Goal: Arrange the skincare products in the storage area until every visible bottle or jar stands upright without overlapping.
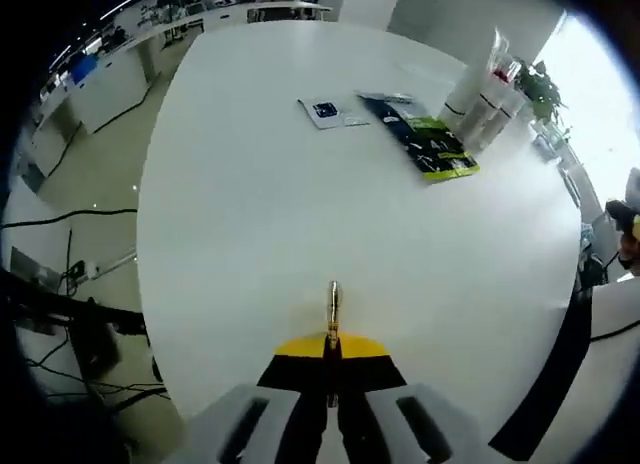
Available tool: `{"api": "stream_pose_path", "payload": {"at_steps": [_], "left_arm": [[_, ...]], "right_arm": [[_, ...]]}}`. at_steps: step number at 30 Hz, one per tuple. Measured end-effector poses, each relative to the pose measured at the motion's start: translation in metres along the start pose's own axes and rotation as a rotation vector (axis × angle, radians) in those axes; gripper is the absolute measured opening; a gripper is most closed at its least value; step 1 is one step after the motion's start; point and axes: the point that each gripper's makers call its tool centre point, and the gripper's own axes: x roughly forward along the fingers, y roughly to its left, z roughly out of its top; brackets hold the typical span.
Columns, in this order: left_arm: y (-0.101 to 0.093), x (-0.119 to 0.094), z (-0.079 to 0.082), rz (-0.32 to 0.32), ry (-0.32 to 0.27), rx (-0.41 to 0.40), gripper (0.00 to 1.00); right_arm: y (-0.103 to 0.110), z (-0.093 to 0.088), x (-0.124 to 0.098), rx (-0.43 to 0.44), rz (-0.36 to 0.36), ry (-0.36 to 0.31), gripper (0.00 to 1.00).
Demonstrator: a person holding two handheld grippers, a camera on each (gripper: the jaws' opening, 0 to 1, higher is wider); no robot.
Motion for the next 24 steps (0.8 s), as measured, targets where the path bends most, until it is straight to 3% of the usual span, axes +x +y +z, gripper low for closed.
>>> {"api": "stream_pose_path", "payload": {"at_steps": [3, 5, 7, 8, 12, 24], "left_arm": [[-0.019, 0.001, -0.001, -0.038, -0.01, 0.023, 0.0], [-0.044, 0.0, 0.005, -0.109, -0.046, 0.004, 0.0], [-0.056, -0.001, 0.009, -0.142, -0.064, -0.008, 0.0], [-0.074, -0.004, 0.017, -0.199, -0.103, -0.015, 0.0], [-0.118, -0.015, 0.033, -0.312, -0.168, -0.02, 0.0], [-0.233, -0.06, 0.064, -0.554, -0.278, 0.094, 0.0]], "right_arm": [[0.001, 0.001, 0.0, -0.007, 0.001, 0.002, 0.31], [0.001, 0.0, 0.0, -0.005, 0.001, 0.003, 0.31], [0.002, -0.001, 0.001, -0.006, 0.007, 0.01, 0.31], [0.003, -0.002, 0.003, -0.009, 0.011, 0.016, 0.31], [0.008, -0.003, 0.006, -0.012, 0.027, 0.023, 0.31], [0.013, 0.006, 0.011, -0.037, 0.065, 0.023, 0.31]]}}
